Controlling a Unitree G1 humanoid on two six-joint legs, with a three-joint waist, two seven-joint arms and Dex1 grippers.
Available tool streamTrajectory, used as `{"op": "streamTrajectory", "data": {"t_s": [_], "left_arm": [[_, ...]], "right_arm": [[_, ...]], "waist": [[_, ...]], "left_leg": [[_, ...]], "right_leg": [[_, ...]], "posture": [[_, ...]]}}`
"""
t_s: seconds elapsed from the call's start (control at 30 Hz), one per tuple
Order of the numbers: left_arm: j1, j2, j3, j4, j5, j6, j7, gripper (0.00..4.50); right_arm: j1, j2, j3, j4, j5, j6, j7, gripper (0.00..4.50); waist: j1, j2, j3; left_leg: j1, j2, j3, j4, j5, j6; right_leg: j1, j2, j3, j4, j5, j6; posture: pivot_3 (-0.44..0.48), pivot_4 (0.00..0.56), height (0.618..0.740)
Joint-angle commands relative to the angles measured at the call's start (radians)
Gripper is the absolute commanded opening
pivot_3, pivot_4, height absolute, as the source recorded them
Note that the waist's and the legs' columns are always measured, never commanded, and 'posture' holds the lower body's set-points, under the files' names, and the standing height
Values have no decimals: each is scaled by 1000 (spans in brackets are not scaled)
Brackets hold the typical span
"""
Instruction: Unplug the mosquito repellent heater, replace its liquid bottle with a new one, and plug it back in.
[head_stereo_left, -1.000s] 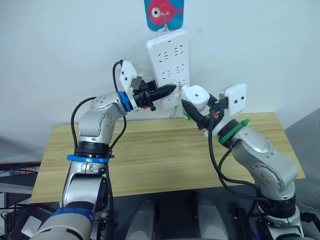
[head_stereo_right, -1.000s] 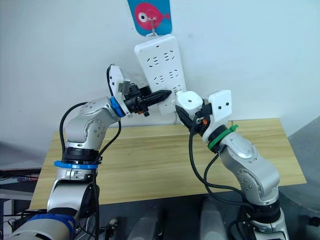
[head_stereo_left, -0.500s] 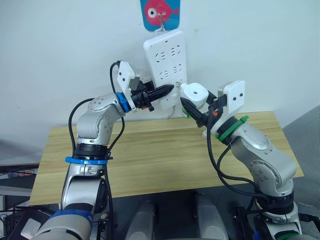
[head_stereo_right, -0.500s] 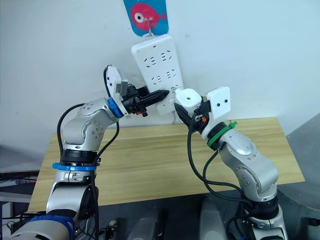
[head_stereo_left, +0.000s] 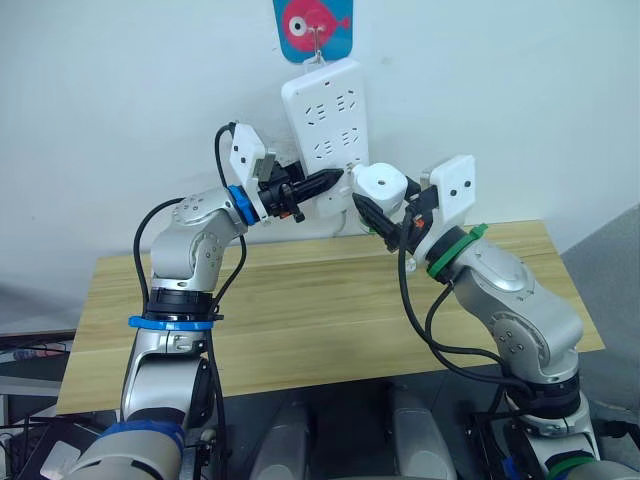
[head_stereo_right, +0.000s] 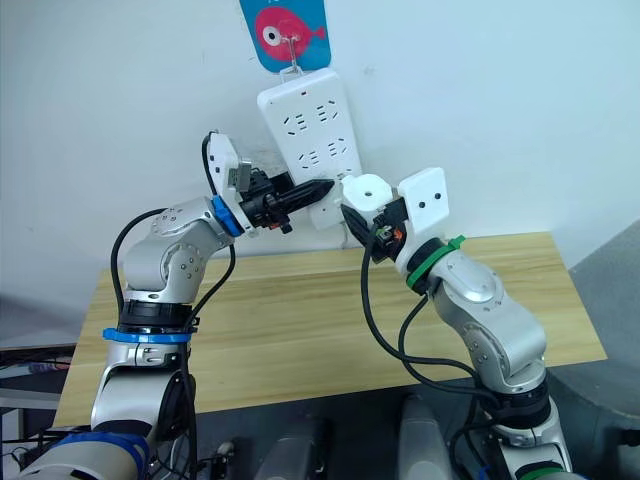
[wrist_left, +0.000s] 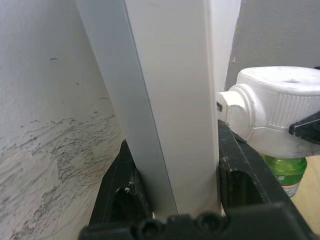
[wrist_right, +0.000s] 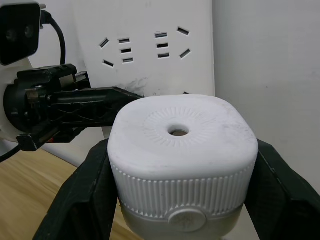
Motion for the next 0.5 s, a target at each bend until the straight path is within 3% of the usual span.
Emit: {"op": "streamTrajectory", "data": {"t_s": [0.03,0.37,0.5], "left_arm": [[8,-16,-44,-49,-22,4,-45,1330],[6,-24,-42,-45,-9,0,-56,1330],[6,-27,-41,-47,-8,2,-59,1330]], "right_arm": [[-52,-1,6,15,-49,15,-17,2962],[-94,128,-49,57,-22,94,-65,2962],[-102,93,14,79,-97,64,-45,2962]], "waist": [[-1,0,0],[-3,1,-2],[-3,2,-5]], "left_leg": [[0,0,0,0,0,0],[1,0,0,1,0,0],[1,0,0,1,0,0]], "right_leg": [[0,0,0,0,0,0],[0,0,1,0,0,0],[0,0,1,0,0,0]], "posture": [[-25,241,740],[-33,241,740],[-33,241,740]]}}
